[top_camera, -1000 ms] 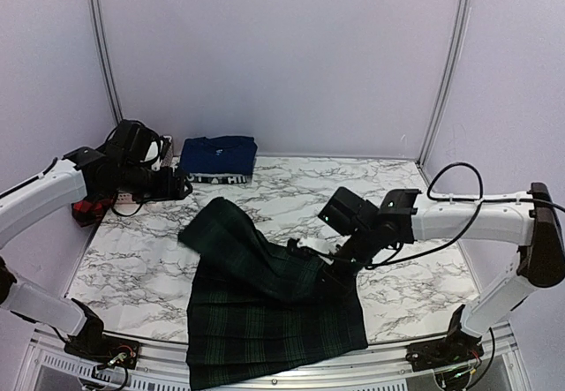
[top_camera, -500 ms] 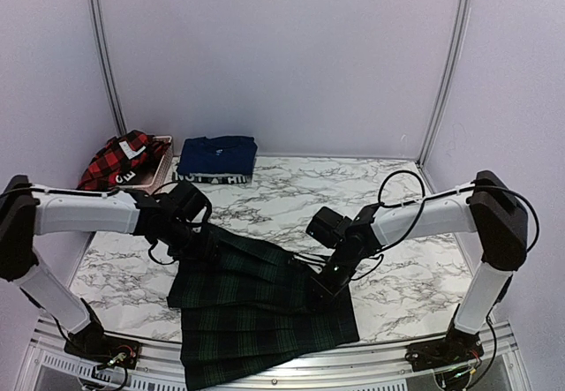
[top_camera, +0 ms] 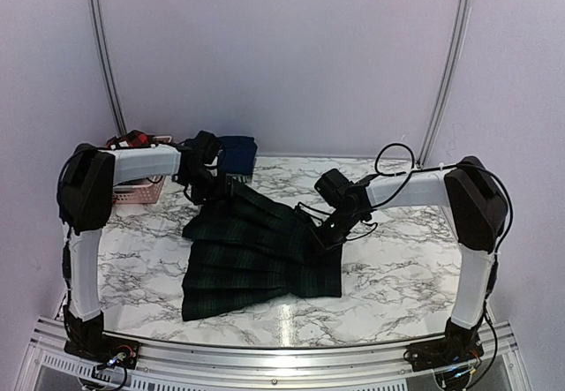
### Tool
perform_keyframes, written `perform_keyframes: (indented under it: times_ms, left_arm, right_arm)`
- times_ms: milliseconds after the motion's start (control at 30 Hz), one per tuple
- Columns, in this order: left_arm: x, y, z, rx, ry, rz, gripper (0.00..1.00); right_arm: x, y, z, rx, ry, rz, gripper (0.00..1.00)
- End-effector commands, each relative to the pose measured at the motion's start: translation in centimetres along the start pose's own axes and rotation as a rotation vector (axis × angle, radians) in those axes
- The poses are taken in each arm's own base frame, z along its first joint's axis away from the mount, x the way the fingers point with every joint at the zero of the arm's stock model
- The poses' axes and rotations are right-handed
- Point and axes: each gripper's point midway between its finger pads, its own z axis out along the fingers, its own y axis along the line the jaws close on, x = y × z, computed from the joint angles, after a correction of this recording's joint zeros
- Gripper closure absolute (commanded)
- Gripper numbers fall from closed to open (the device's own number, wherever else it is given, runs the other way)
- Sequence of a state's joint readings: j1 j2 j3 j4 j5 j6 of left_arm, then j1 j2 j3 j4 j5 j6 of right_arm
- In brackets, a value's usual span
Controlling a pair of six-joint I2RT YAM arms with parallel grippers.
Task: Fold and stack the mixed laundry pile
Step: Move the rectangle-folded skirt to the center of the board, then pick up the rectangle-folded skirt from the center of the board.
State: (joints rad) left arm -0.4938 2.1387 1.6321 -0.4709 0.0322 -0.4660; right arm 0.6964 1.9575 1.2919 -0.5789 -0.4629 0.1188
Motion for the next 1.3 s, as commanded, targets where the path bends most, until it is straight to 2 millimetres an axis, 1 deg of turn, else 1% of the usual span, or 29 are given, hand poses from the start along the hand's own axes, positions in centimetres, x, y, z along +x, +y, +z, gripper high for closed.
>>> perform_keyframes:
  times_ms: [0,33,67,100,133,200,267,333,400,467,533,667,733,767,833,900,967,1000,1033,1067,1100,1133,1167,1200,1233,1267]
  left_arm:
    - [-1.9,1.3,-7.0,0.036,-0.048,-0.069,0.19]
    - [-1.8,2.1,-8.4,0.047,-0.065,-0.116,0.16]
    - [-1.7,2.7,-10.3,0.063,-0.098,-0.17,0.13]
    - [-0.6,4.0,-10.7,0.054,-0.101,-0.221,0.11]
    - [0.0,4.8,-11.7,0.059,-0.125,-0.266,0.08]
    - [1.6,5.8,-12.8,0.087,-0.156,-0.367,0.04]
    - [3.8,6.6,-12.9,0.109,-0.157,-0.468,0.01]
    - [5.7,6.9,-12.5,0.144,-0.146,-0.554,0.01]
    - [7.1,7.5,-11.7,0.156,-0.14,-0.625,0.01]
    - [8.0,7.5,-10.9,0.183,-0.129,-0.681,0.01]
    - [8.5,7.5,-9.9,0.211,-0.13,-0.722,0.01]
    - [8.6,7.5,-8.1,0.253,-0.154,-0.775,0.01]
    - [8.3,7.2,-7.3,0.268,-0.155,-0.778,0.02]
    - [8.3,7.1,-6.6,0.269,-0.149,-0.777,0.02]
    - [8.1,6.5,-5.7,0.291,-0.132,-0.774,0.04]
    - [8.0,5.9,-5.0,0.293,-0.116,-0.763,0.07]
    - [7.5,5.4,-4.8,0.298,-0.118,-0.751,0.11]
    - [7.4,5.4,-4.7,0.296,-0.121,-0.75,0.13]
    - [7.2,5.3,-4.7,0.297,-0.126,-0.749,0.18]
    - [6.9,5.3,-4.9,0.296,-0.137,-0.745,0.28]
    - [6.6,5.4,-5.1,0.294,-0.151,-0.745,0.33]
    - [6.3,5.4,-5.4,0.295,-0.167,-0.743,0.41]
    - [5.9,5.4,-5.9,0.298,-0.184,-0.741,0.51]
    - [5.6,5.5,-6.4,0.298,-0.202,-0.742,0.55]
    - [5.3,5.5,-7.0,0.294,-0.221,-0.74,0.63]
    - [4.9,5.6,-7.7,0.29,-0.24,-0.739,0.68]
  right_arm:
    - [-2.3,-1.1,-2.7,0.077,-0.067,-0.06,1.0]
    - [-2.6,-0.6,-2.9,0.055,-0.074,-0.069,1.0]
    - [-2.8,-0.3,-3.1,0.044,-0.081,-0.069,1.0]
    - [-2.9,-0.1,-3.1,0.033,-0.083,-0.073,1.0]
    - [-3.0,0.2,-3.2,0.018,-0.086,-0.078,1.0]
    - [-3.0,0.3,-3.2,0.01,-0.083,-0.078,1.0]
    - [-2.9,0.3,-3.1,0.009,-0.078,-0.086,1.0]
    - [-2.6,0.1,-2.9,0.015,-0.064,-0.092,1.0]
    - [-2.3,-0.1,-2.7,0.025,-0.047,-0.097,1.0]
    - [-2.1,-0.5,-2.5,0.039,-0.034,-0.098,1.0]
    - [-1.9,-0.7,-2.5,0.049,-0.029,-0.098,1.0]
    - [-1.8,-1.0,-2.4,0.06,-0.025,-0.095,1.0]
    - [-1.9,-1.1,-2.3,0.063,-0.025,-0.094,1.0]
    - [-1.9,-1.2,-2.2,0.065,-0.025,-0.094,1.0]
    - [-1.9,-1.3,-2.2,0.074,-0.026,-0.094,1.0]
    - [-1.9,-1.5,-2.2,0.078,-0.024,-0.091,1.0]
    - [-1.9,-1.6,-2.2,0.082,-0.021,-0.089,1.0]
    - [-2.0,-1.6,-2.2,0.084,-0.02,-0.089,1.0]
    - [-2.0,-1.6,-2.2,0.084,-0.02,-0.089,1.0]
    - [-2.1,-1.7,-2.2,0.088,-0.021,-0.087,1.0]
    - [-2.2,-1.8,-2.3,0.09,-0.022,-0.087,1.0]
    - [-2.4,-1.8,-2.4,0.093,-0.027,-0.087,1.0]
    - [-2.5,-1.8,-2.6,0.096,-0.031,-0.089,1.0]
    - [-2.7,-1.8,-2.8,0.097,-0.037,-0.09,1.0]
    - [-3.0,-1.8,-3.1,0.101,-0.046,-0.092,1.0]
    - [-3.2,-1.7,-3.4,0.107,-0.055,-0.094,1.0]
